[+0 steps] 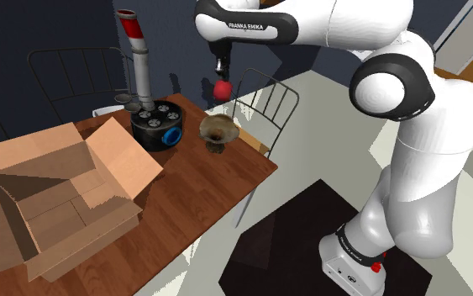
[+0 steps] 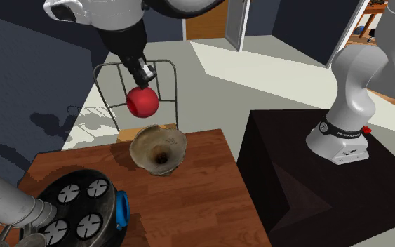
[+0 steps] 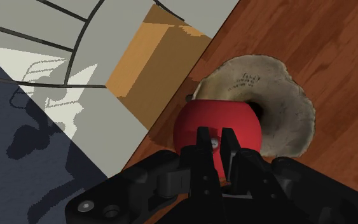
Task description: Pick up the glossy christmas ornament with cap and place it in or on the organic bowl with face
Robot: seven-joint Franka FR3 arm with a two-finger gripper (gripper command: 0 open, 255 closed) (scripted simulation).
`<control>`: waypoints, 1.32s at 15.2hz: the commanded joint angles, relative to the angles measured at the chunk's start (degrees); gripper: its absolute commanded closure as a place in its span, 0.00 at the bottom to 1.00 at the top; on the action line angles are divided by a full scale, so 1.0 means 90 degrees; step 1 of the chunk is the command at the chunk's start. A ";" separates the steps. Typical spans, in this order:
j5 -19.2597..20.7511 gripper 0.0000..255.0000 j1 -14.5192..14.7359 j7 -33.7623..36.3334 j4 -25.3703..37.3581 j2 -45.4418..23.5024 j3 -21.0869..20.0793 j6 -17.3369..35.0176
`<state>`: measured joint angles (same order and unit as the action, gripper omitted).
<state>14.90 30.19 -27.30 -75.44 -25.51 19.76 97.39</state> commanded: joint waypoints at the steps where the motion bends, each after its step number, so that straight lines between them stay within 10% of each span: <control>1: 0.0004 1.00 -0.0009 0.0023 -0.0135 -0.0003 -0.0001 0.0143; 20: 0.0044 1.00 -0.0005 0.0475 -0.1375 -0.0247 -0.0042 0.1548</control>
<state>15.37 30.16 -23.22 -87.75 -27.32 19.44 110.84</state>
